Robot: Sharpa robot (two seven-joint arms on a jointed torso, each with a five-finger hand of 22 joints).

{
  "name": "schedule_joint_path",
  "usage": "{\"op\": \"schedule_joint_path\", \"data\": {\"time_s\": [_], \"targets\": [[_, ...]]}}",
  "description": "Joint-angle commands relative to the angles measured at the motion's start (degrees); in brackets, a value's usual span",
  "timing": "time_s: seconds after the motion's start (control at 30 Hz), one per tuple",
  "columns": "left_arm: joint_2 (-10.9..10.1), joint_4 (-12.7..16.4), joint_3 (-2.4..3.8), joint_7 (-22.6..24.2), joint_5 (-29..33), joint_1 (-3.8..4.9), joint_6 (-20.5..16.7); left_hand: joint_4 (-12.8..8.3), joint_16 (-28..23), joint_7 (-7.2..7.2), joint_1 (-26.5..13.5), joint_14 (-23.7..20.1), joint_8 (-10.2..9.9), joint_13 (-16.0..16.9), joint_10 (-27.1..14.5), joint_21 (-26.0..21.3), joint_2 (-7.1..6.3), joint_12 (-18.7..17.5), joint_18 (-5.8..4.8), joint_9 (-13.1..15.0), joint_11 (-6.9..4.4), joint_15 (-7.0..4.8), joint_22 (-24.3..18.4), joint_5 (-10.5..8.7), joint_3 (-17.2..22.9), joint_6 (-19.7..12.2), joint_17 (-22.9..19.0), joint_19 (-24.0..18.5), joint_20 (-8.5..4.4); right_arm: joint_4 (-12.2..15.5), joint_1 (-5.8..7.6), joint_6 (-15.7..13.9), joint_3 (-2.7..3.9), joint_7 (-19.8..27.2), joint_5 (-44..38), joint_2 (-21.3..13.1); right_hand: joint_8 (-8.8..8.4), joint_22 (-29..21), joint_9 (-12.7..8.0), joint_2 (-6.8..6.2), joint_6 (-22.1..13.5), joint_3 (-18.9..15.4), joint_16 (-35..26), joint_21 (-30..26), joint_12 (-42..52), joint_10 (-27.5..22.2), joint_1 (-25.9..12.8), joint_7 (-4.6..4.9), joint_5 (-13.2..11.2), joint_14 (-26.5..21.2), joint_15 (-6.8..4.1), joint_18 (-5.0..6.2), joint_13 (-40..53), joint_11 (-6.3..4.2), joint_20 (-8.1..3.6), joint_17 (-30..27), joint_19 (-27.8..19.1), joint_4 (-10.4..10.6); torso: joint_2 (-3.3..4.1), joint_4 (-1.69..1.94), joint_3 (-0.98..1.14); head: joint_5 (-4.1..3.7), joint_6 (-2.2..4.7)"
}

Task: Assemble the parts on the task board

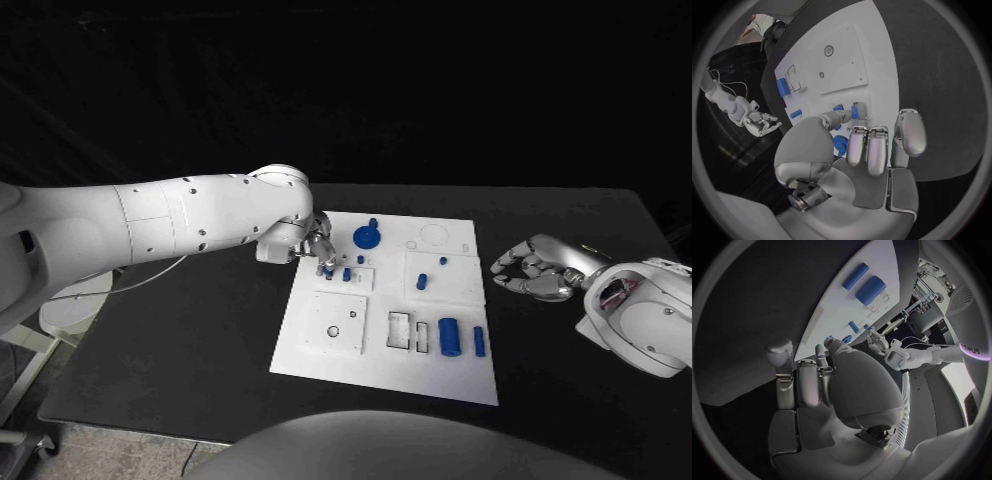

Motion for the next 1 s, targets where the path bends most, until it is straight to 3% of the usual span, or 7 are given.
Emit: {"op": "schedule_joint_path", "data": {"time_s": [0.03,1.0], "targets": [[-0.1,0.2,-0.02,-0.1,-1.9,-0.29,-1.0,-0.6,-0.2,-0.09,0.2,4.9,0.0,12.2,1.8,0.1,0.71,-0.3,0.68,0.1,0.05,0.15,10.0,0.27,0.3,-0.2,13.7,-0.1,0.36,0.0,-0.06,0.6,0.0,-0.1,0.0,0.0,-0.02,0.0,0.0,0.19,0.4,0.3,-0.3,-0.2,-0.4,2.1,0.3,0.19,0.3,2.6,0.34,0.71,11.1,0.55,-0.08,2.0,-0.3,0.1,0.04,-0.03,-0.01,-0.01,0.01],[-0.4,0.6,-0.06,-0.1,-2.0,-1.55,-2.5,-0.7,-0.2,-0.12,0.3,4.8,0.0,12.1,1.7,0.0,1.02,-0.4,0.7,0.0,0.02,0.14,10.0,0.58,-0.1,-0.2,13.6,-0.2,0.37,-0.3,-0.3,1.0,0.0,0.0,0.2,0.2,-0.01,-0.1,0.0,0.19,0.4,0.4,-0.5,-0.4,-0.4,2.1,0.3,0.21,0.4,2.6,0.37,0.74,11.1,0.59,-0.06,1.9,-0.4,0.1,0.02,-0.03,0.01,0.15,0.01]]}}
